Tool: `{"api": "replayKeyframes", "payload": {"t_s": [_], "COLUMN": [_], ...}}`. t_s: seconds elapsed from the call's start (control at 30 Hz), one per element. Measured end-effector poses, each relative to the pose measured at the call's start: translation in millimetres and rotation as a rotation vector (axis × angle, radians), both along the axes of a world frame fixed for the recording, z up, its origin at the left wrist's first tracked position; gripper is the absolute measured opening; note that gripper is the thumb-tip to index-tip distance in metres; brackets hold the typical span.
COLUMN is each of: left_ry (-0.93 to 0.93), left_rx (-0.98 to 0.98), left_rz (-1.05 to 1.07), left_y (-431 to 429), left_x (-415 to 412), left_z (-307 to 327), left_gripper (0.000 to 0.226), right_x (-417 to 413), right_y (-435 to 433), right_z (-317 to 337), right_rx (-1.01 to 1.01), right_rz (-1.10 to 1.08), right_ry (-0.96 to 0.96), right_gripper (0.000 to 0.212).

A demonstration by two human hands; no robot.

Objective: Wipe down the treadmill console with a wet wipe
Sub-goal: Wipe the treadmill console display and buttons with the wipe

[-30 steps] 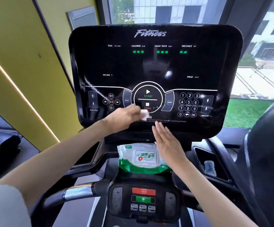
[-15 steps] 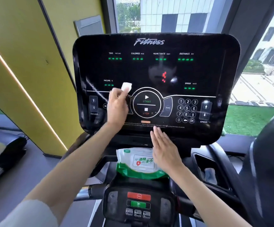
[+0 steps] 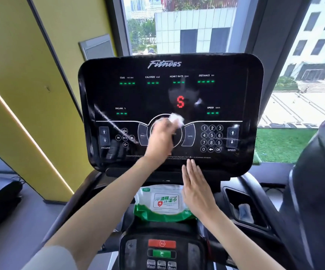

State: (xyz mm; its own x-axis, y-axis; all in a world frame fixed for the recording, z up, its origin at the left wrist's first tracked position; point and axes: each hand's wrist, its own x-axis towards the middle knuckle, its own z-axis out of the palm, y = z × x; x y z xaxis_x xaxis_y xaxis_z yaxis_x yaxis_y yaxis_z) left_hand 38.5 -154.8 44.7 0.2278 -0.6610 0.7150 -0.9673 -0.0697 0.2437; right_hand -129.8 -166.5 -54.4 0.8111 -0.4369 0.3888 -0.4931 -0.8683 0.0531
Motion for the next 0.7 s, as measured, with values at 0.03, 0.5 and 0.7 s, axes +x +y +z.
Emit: {"api": "replayKeyframes", "payload": {"t_s": [0.03, 0.5, 0.7], "left_ry": [-0.171, -0.146, -0.004], "left_rx": [0.159, 0.158, -0.051], "left_rz": [-0.163, -0.169, 0.009], "left_y": [3.5, -1.3, 36.6], "left_x": [-4.3, 3.6, 50.1], "left_z": [-10.9, -8.8, -4.2], "left_gripper": [0.064, 0.068, 0.055], "right_x": [-0.2, -2.9, -2.7], "right_y": [-0.9, -4.2, -3.3], "right_z": [-1.0, 1.2, 3.0], "right_rx": [-0.005, 0.027, 0.061], "right_rz": [-0.004, -0.021, -0.033], "right_ry": [0.007, 0.003, 0.009], "right_gripper": [0.054, 0.056, 0.057]}}
